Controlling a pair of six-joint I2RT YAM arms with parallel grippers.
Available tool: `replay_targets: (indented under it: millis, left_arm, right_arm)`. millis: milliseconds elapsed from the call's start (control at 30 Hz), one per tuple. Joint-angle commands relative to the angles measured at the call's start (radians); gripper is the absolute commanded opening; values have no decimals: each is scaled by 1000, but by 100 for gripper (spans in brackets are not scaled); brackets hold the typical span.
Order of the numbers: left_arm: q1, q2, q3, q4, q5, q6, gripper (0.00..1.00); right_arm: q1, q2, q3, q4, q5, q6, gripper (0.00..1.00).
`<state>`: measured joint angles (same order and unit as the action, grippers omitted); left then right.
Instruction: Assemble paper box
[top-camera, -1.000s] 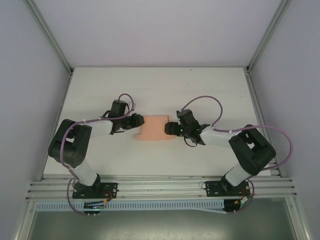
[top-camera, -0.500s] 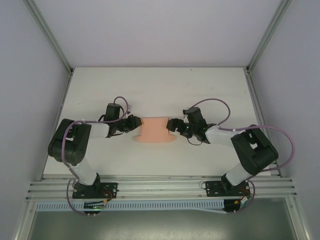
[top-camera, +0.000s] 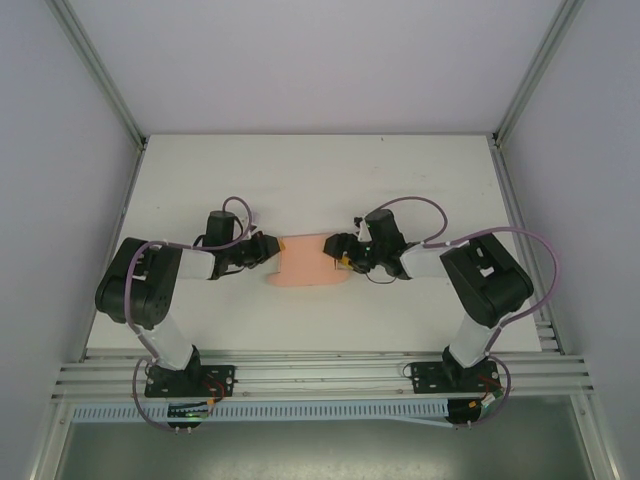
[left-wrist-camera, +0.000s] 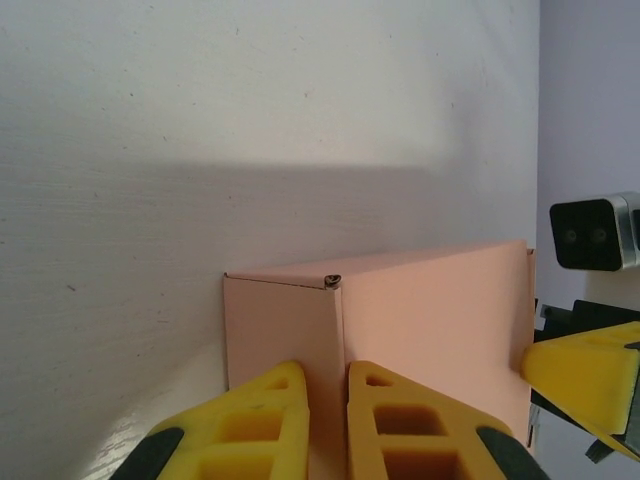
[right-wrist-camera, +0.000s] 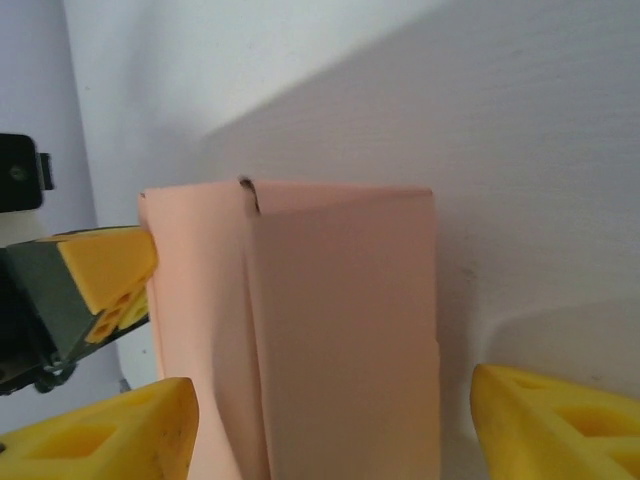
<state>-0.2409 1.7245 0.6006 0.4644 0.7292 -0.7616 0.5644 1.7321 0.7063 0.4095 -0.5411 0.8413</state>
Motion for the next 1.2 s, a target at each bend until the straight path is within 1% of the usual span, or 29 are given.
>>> replay_targets:
  millis: [0,33,100,133,233,367,400,433,500,567,667,700,800,833,933,967,1033,1100,1167]
  left_arm:
    - [4,58,-40,-42,4,-5,4]
    - [5,58,-42,-29,14,0,5]
    - [4,53,-41,-26,22,20,6]
    - [5,48,-40,-35,14,29,6]
    - [5,25,-33,-49,6,52,9]
    - [5,-41,-19,-47,4,100,20]
    - [4,-71,-6,-62,0,125,26]
    - [2,-102,11,-80,-7,154,41]
    - [-2,-174,52,-126,-12,244,97]
    - [-22,-256,88,-168,-34,376,98]
    - [-79,-369,141,-235,-107,604,98]
    - [-99,-393,147,-239,-140,669,99]
    - [-178,-438,199,-282,-192,871,99]
    - [-208,-443,221,-294,-189,942,98]
    - [-283,-414,282,-329,-208,1115,99]
    - [-298,-392,306,-348,-215,1151,98]
    - [-319,-346,357,-365,-233,1179,98]
    - [-355,-309,417,-427,-190,1231,98]
    - [-399,-283,449,-487,-225,1301,99]
  right_arm:
    - [3,24,16,108,-72,45,70]
    - [3,31,20,117,-77,51,68]
    - [3,43,25,148,-94,61,53]
    - [3,48,29,174,-105,74,47]
    - [3,61,36,234,-125,103,44]
    - [3,45,29,257,-112,116,40]
    - [3,33,28,243,-109,111,39]
    - [3,19,28,225,-103,107,39]
    - [3,-20,31,159,-89,84,39]
    - [-31,-55,39,71,-76,59,39]
    - [-77,-97,61,-96,-69,29,38]
    - [-97,-107,66,-132,-83,31,38]
    - [-172,-129,91,-235,-147,68,37]
    - [-200,-131,117,-304,-169,87,37]
    - [-258,-137,175,-417,-255,99,32]
    - [-270,-148,188,-445,-265,102,32]
    - [-305,-165,235,-572,-290,74,32]
    - [-345,-191,268,-714,-272,41,32]
    - [-393,-220,285,-813,-279,39,32]
